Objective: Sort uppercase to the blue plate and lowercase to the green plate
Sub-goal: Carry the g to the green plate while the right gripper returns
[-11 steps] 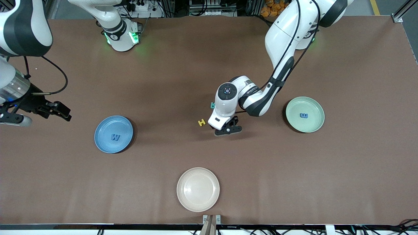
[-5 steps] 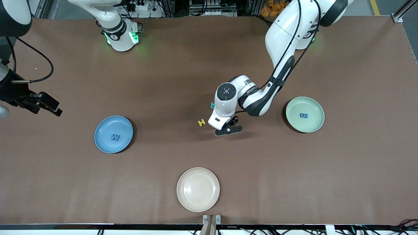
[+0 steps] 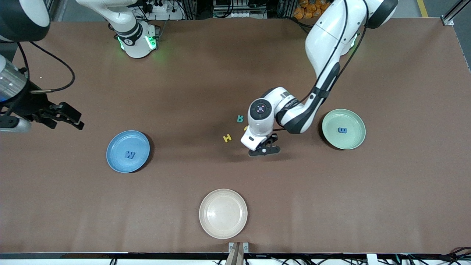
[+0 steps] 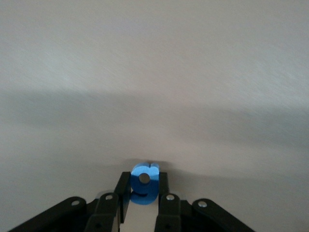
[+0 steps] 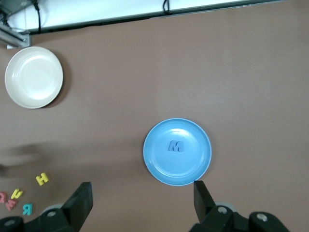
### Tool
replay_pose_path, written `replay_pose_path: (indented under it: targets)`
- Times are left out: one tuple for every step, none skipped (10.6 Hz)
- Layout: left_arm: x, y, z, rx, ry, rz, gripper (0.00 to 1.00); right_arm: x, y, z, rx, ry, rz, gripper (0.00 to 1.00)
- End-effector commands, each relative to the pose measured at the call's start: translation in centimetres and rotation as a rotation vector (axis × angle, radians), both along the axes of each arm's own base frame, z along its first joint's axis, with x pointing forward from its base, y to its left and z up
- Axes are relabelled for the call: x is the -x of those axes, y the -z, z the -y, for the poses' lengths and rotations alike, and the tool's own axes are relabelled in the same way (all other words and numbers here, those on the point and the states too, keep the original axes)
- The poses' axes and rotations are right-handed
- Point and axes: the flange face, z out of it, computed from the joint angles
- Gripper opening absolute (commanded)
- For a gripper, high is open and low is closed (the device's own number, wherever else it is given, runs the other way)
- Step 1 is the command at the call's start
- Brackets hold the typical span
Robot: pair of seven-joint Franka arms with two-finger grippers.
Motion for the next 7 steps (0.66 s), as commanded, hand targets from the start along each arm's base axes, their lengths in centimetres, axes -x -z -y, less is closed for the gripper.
replay_pose_path:
  targets:
    - [-1.6,-3.7,-5.6,-0.015,0.078,-0.035,0.00,-0.3,0.5,-2.1,-0.013,-0.047,-0.013,0.97]
    - [-2.4,-5.2,-8.7,-0.019,0.117,-0.041,0.00,-0.4,1.6,-4.9,-0.014,-0.088,-0.026,0.97]
    - [-3.0,-6.5,-11.4,-0.006,0.140,-0.056,0.00,-0.9,3.3,-7.7,-0.015,-0.127,-0.039,0.97]
    - [-3.6,-7.9,-14.4,-0.008,0.152,-0.072,0.00,-1.2,5.2,-11.4,-0.024,-0.179,-0.034,0.96]
    - [-3.5,-8.7,-16.3,-0.019,0.170,-0.100,0.00,-1.4,7.5,-14.4,-0.025,-0.215,-0.049,0.96]
    - [-2.9,-8.6,-17.7,-0.023,0.175,-0.126,0.00,-1.6,9.8,-17.0,-0.034,-0.227,-0.057,0.96]
    - [-2.0,-8.0,-18.4,-0.021,0.162,-0.151,0.00,-1.3,12.0,-20.2,-0.034,-0.264,-0.067,0.96]
